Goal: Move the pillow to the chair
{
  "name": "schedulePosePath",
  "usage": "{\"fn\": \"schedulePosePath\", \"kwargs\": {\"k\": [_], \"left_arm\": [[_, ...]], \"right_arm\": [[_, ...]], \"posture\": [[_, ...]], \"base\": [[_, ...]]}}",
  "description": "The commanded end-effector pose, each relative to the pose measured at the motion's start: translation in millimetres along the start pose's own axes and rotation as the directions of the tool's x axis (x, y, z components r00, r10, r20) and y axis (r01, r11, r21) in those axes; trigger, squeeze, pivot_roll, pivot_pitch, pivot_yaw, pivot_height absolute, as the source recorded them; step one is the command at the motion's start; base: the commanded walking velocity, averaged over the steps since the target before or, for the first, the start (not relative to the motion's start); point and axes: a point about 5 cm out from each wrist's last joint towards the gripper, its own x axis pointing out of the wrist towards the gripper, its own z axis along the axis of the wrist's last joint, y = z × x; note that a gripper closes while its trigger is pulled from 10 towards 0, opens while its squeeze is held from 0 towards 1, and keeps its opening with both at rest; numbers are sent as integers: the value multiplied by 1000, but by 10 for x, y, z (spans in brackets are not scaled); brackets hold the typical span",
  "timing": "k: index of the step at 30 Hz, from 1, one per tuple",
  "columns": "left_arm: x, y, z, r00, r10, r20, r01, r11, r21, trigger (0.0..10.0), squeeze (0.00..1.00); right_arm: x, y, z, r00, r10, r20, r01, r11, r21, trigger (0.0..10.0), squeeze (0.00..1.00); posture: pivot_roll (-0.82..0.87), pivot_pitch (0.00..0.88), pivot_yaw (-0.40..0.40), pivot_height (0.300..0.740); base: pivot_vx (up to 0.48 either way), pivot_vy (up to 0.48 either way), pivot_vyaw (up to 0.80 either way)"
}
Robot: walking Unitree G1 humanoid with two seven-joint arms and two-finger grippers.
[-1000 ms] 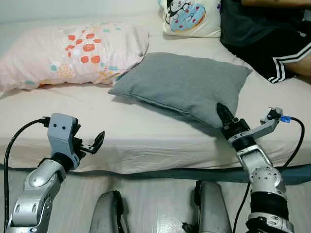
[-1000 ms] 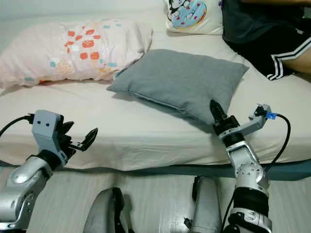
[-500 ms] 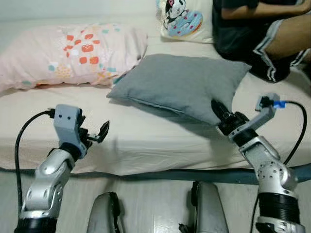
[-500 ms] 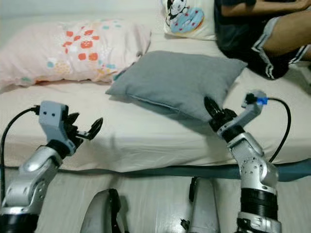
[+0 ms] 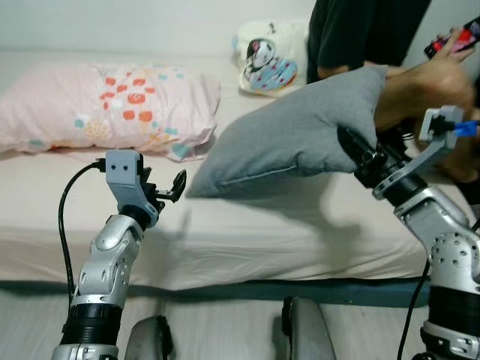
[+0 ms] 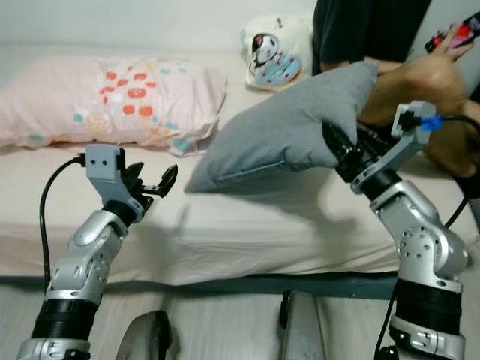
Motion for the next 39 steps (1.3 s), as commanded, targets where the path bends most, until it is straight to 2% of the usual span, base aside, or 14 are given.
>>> {"fn": "schedulePosePath", "kwargs": {"k": [1, 3, 6, 10, 12, 14, 17, 28, 33, 39], "left_arm": [[-5, 11, -65, 1000, 15, -17, -15, 1000, -10, 10000, 0], [-7, 7, -95, 1000, 16, -17, -17, 1000, -9, 10000, 0], [-10, 7, -100, 1000, 17, -17, -18, 1000, -8, 10000, 0], [-1, 34, -128, 999, 28, -34, -29, 999, -15, 10000, 0], [2, 39, -141, 999, 30, -43, -31, 999, -17, 10000, 0], [3, 36, -166, 998, 32, -59, -33, 999, -16, 10000, 0], [-33, -45, -185, 999, 10, -35, -10, 1000, -6, 10000, 0], [-53, -118, -207, 999, -11, -32, 11, 1000, -9, 10000, 0], [-32, -95, -190, 1000, -2, -28, 2, 1000, -10, 10000, 0], [-30, -46, -199, 999, 23, -40, -23, 1000, -11, 10000, 0]], "right_arm": [[-2, 113, 228, 995, 54, 88, -52, 998, -28, 0, 0], [31, 266, 297, 988, 110, 106, -107, 994, -30, 0, 0], [45, 326, 305, 985, 130, 110, -128, 991, -28, 0, 0], [92, 507, 237, 976, 191, 104, -193, 981, 11, 0, 0], [96, 525, 221, 976, 194, 102, -197, 980, 22, 0, 0], [99, 541, 162, 976, 197, 91, -202, 978, 47, 0, 0], [43, 619, -192, 980, 197, 11, -196, 971, 135, 0, 0], [14, 704, -303, 978, 206, -9, -201, 962, 183, 0, 0], [13, 702, -347, 979, 202, -20, -195, 963, 188, 0, 0], [-21, 663, -501, 984, 169, -62, -154, 968, 201, 0, 0]], "posture": [[-142, 19, -9, 515], [-137, 10, -11, 525], [-136, 11, -11, 530], [-127, 6, -7, 550], [-127, 5, -7, 555], [-127, 2, -7, 560], [-120, 2, -1, 580], [-116, 0, 9, 620], [-115, 0, 13, 640], [-117, 9, 12, 660]], "base": [[0, 0, 0], [0, 0, 0], [0, 0, 0], [0, 0, 0], [0, 0, 0], [-480, 0, 0], [-252, 0, 0], [0, 0, 0], [0, 0, 0], [0, 0, 0]]}}
